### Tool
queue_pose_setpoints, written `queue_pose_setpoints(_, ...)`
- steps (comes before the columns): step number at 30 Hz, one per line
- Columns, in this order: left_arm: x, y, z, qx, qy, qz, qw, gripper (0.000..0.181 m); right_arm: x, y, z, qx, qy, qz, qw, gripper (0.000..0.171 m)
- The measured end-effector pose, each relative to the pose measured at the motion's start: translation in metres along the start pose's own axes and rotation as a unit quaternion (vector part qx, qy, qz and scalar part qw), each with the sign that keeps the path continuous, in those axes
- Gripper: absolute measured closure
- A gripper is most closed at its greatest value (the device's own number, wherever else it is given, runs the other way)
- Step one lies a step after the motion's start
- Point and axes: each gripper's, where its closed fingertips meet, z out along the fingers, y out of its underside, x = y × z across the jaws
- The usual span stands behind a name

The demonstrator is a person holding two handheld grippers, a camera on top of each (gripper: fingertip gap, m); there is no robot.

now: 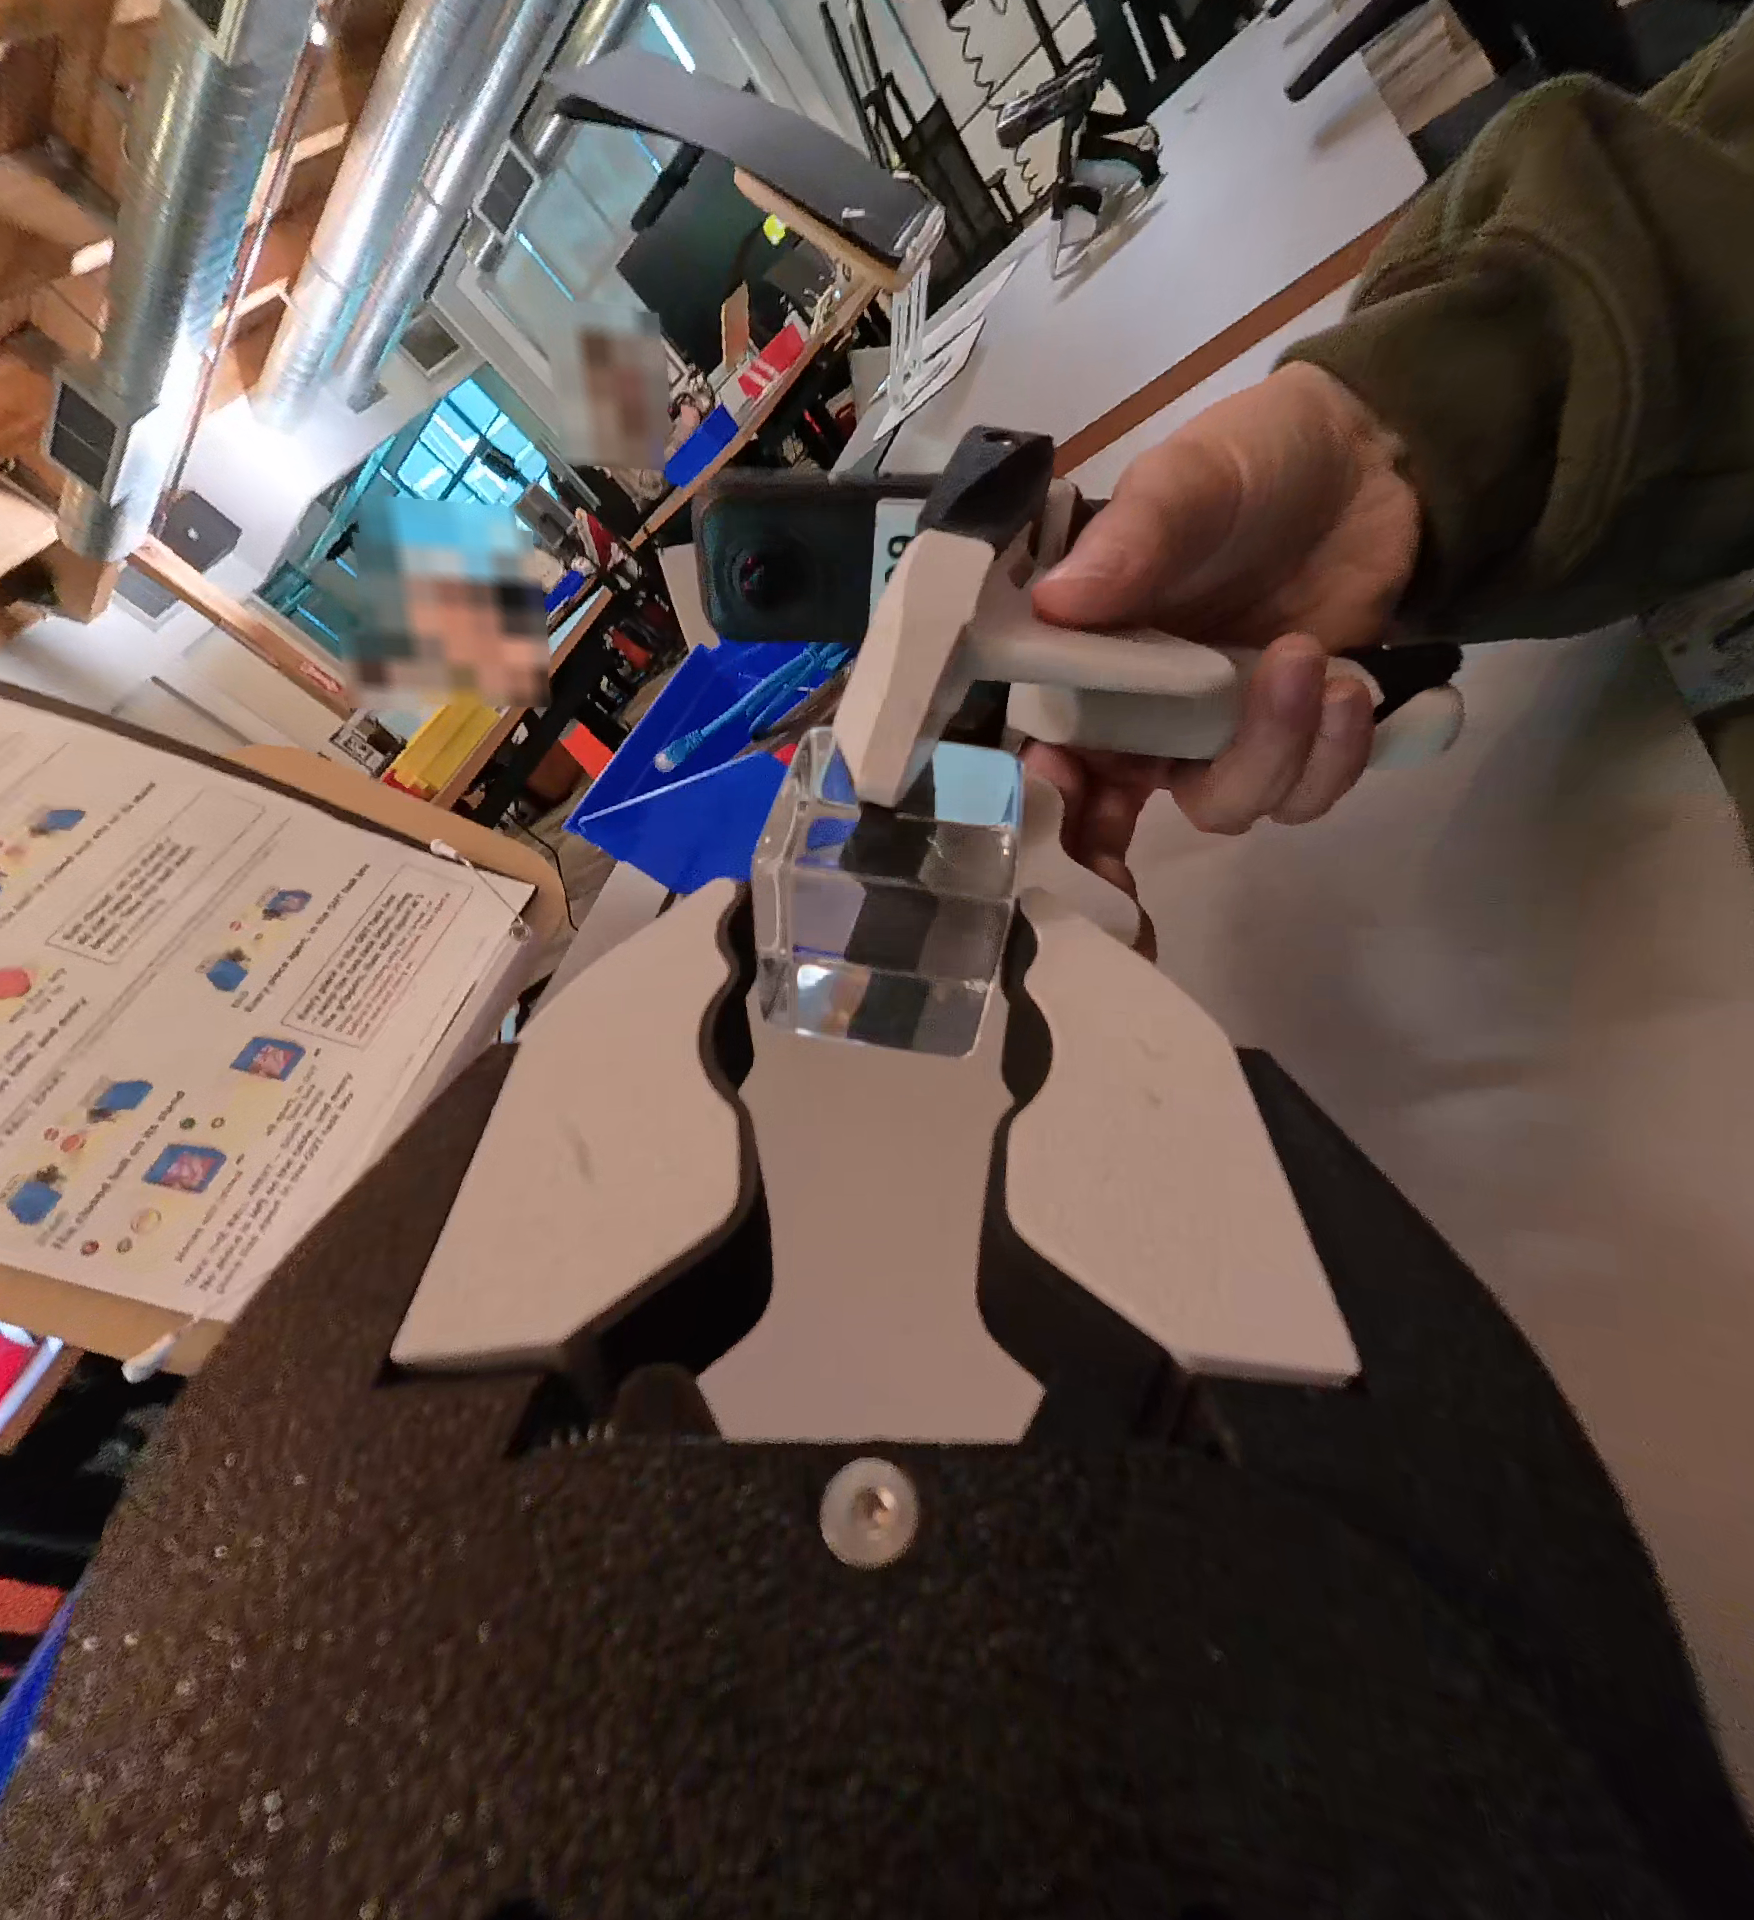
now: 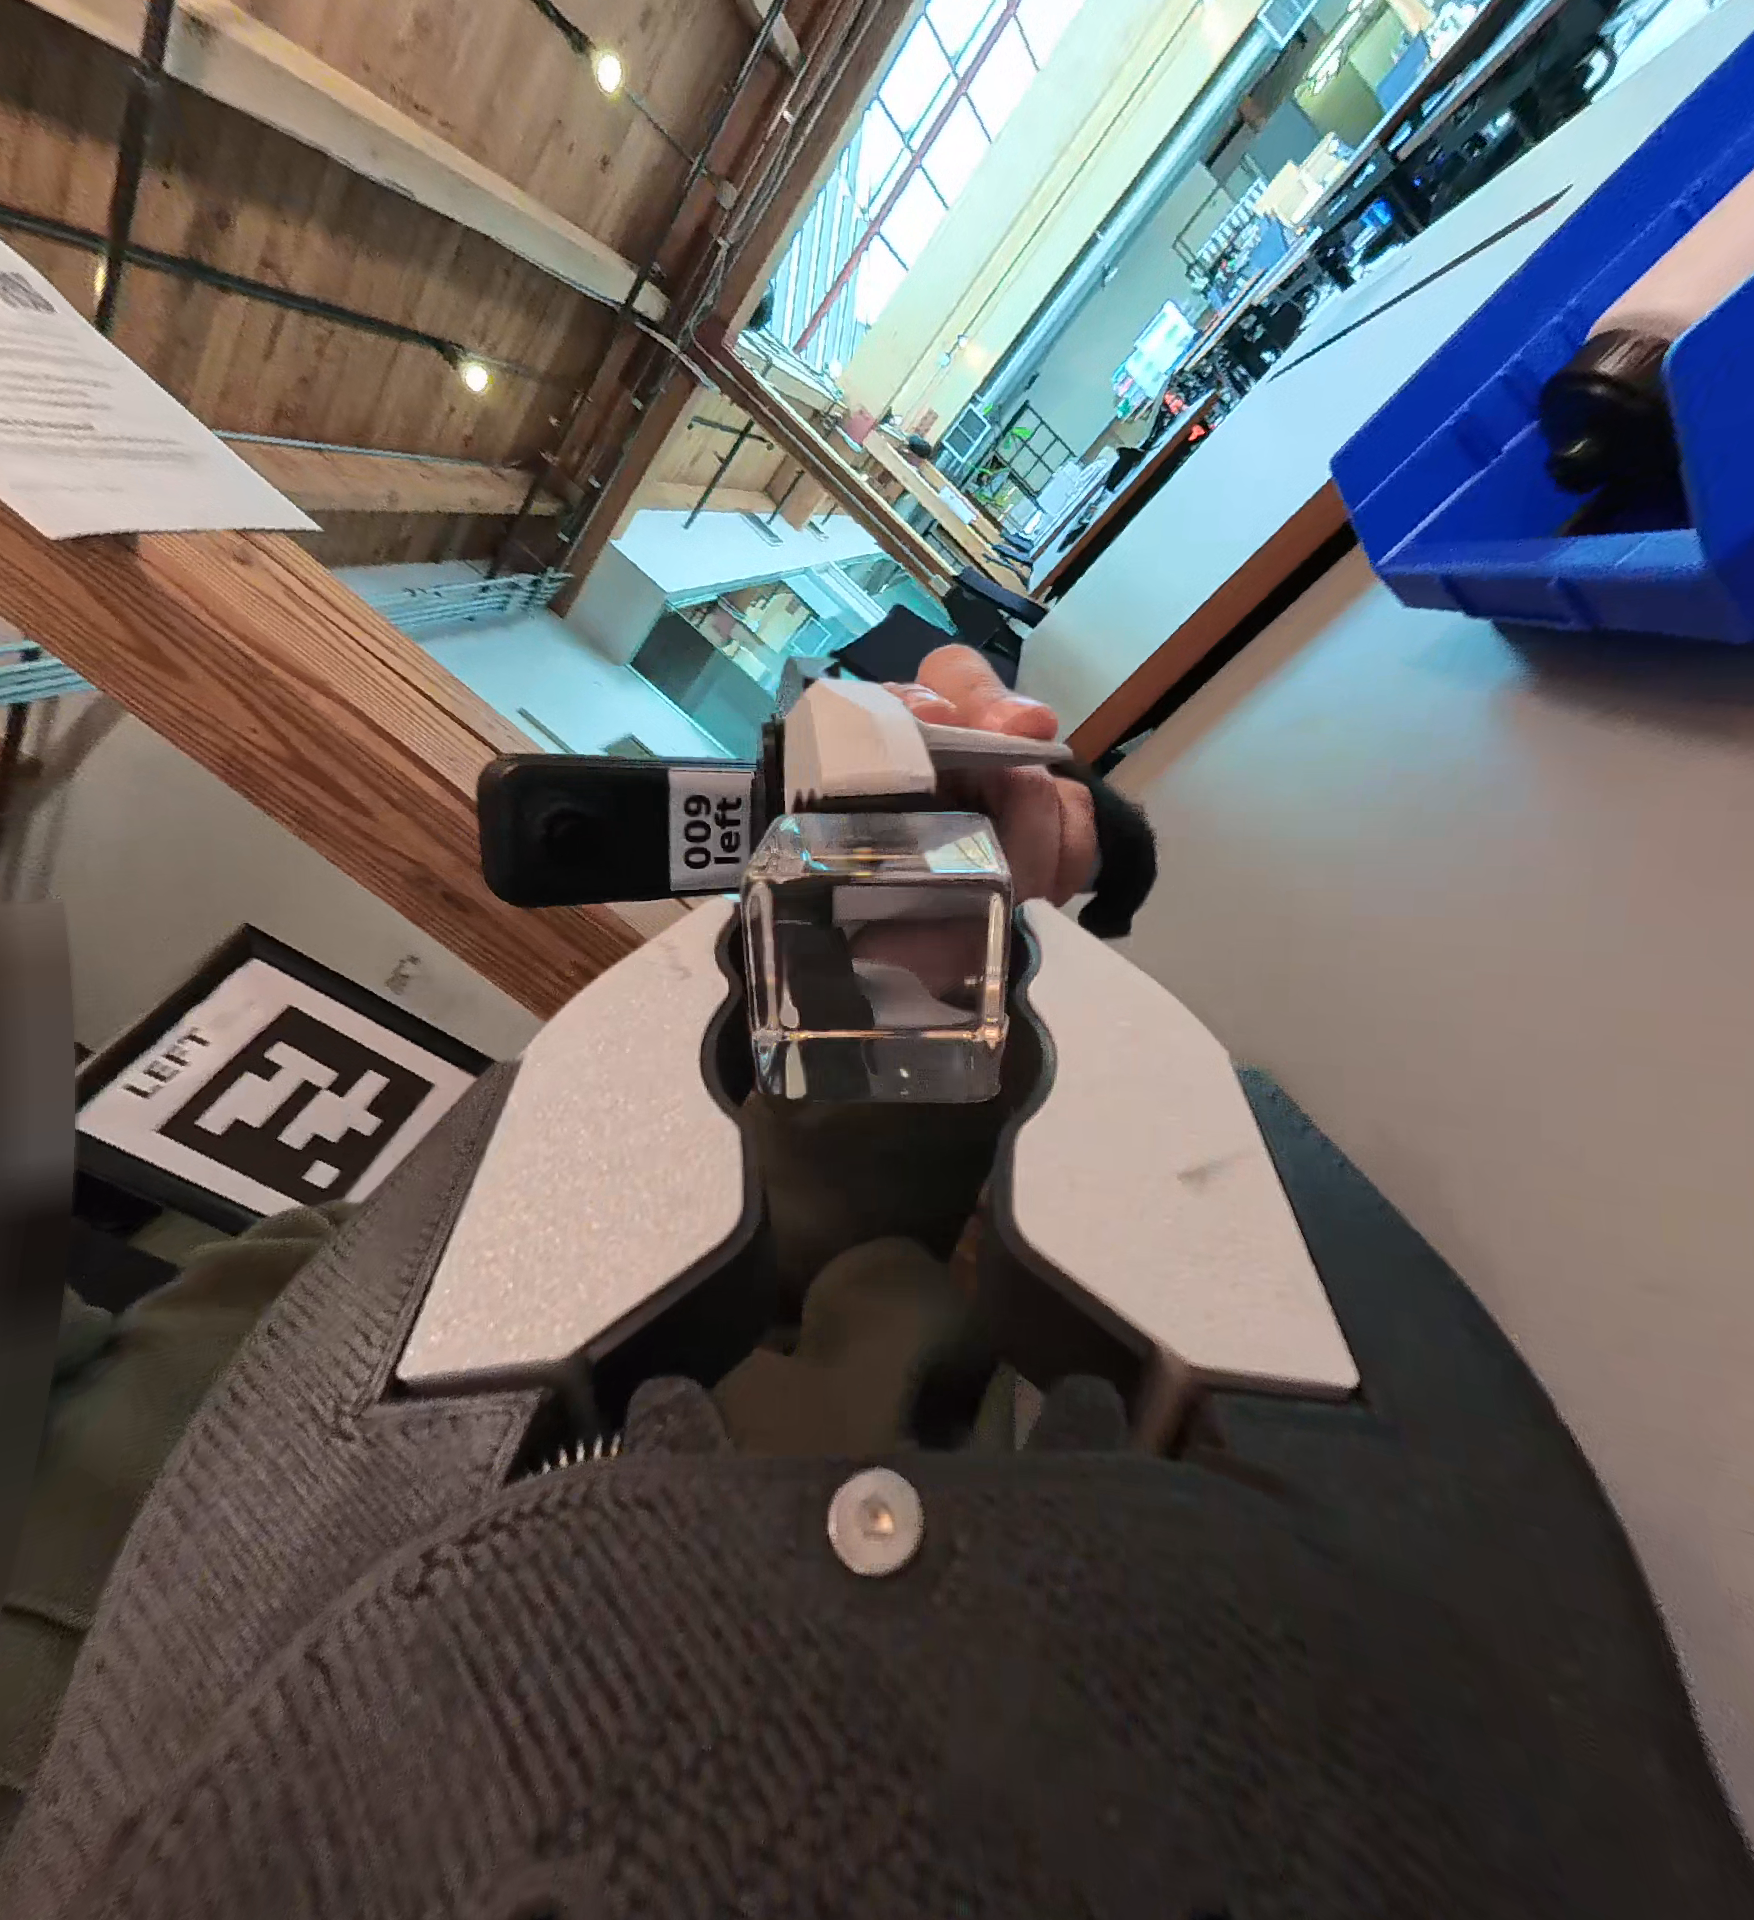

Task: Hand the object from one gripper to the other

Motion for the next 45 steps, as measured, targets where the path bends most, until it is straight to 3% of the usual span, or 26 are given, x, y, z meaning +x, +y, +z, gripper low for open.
queue_pose_setpoints(1, -0.001, 0.002, 0.001, -0.001, -0.003, -0.015, 1.0, 0.136, 0.002, -0.001, -0.001, 0.002, 0.004, -0.012, 1.0, 0.125)
queue_pose_setpoints(3, -0.002, 0.0, -0.001, 0.021, 0.003, -0.075, 0.997, 0.125, 0.008, -0.007, -0.005, 0.003, 0.035, -0.054, 0.998, 0.125)
queue_pose_setpoints(6, -0.014, -0.008, -0.01, 0.068, 0.028, -0.241, 0.968, 0.095, 0.012, -0.015, -0.018, -0.013, 0.103, -0.222, 0.969, 0.125)
queue_pose_setpoints(7, -0.019, -0.011, -0.012, 0.083, 0.041, -0.317, 0.944, 0.088, 0.006, -0.017, -0.02, -0.016, 0.104, -0.282, 0.954, 0.125)
queue_pose_setpoints(9, -0.022, -0.011, -0.013, 0.095, 0.084, -0.465, 0.876, 0.089, -0.014, -0.015, -0.022, -0.023, 0.084, -0.401, 0.912, 0.125)
queue_pose_setpoints(12, -0.004, -0.017, -0.009, 0.096, 0.198, -0.601, 0.769, 0.1, -0.028, -0.005, -0.023, -0.055, 0.082, -0.544, 0.834, 0.125)
queue_pose_setpoints(14, 0.009, -0.022, -0.006, 0.102, 0.251, -0.634, 0.725, 0.112, -0.022, 0.0, -0.024, -0.095, 0.114, -0.616, 0.774, 0.125)
queue_pose_setpoints(17, 0.021, -0.024, 0.0, 0.101, 0.286, -0.647, 0.699, 0.115, -0.021, 0.011, -0.022, -0.126, 0.108, -0.69, 0.704, 0.125)
queue_pose_setpoints(23, 0.035, -0.036, -0.001, 0.139, 0.346, -0.632, 0.679, 0.13, -0.018, 0.023, -0.012, -0.148, 0.097, -0.727, 0.664, 0.125)
queue_pose_setpoints(28, 0.033, -0.028, 0.002, 0.155, 0.331, -0.624, 0.691, 0.137, -0.009, 0.023, -0.011, -0.165, 0.123, -0.733, 0.649, 0.125)
queue_pose_setpoints(33, 0.032, -0.006, 0.011, 0.088, 0.259, -0.571, 0.774, 0.137, 0.011, 0.022, -0.023, -0.216, 0.17, -0.721, 0.637, 0.119)
queue_pose_setpoints(36, 0.043, 0.015, 0.006, -0.022, 0.244, -0.519, 0.819, 0.137, 0.006, 0.021, -0.036, -0.251, 0.176, -0.723, 0.619, 0.108)
queue_pose_setpoints(38, 0.053, 0.028, -0.003, -0.098, 0.25, -0.466, 0.843, 0.137, 0.0, 0.018, -0.042, -0.273, 0.191, -0.746, 0.577, 0.104)
queue_pose_setpoints(40, 0.062, 0.031, -0.012, -0.144, 0.267, -0.433, 0.849, 0.136, -0.003, 0.026, -0.043, -0.314, 0.19, -0.769, 0.523, 0.103)
queue_pose_setpoints(43, 0.07, 0.017, -0.018, -0.138, 0.301, -0.412, 0.849, 0.136, 0.012, 0.041, -0.041, -0.395, 0.2, -0.784, 0.436, 0.104)
queue_pose_setpoints(45, 0.075, 0.016, -0.018, -0.149, 0.308, -0.397, 0.851, 0.136, 0.017, 0.046, -0.032, -0.406, 0.195, -0.803, 0.39, 0.106)
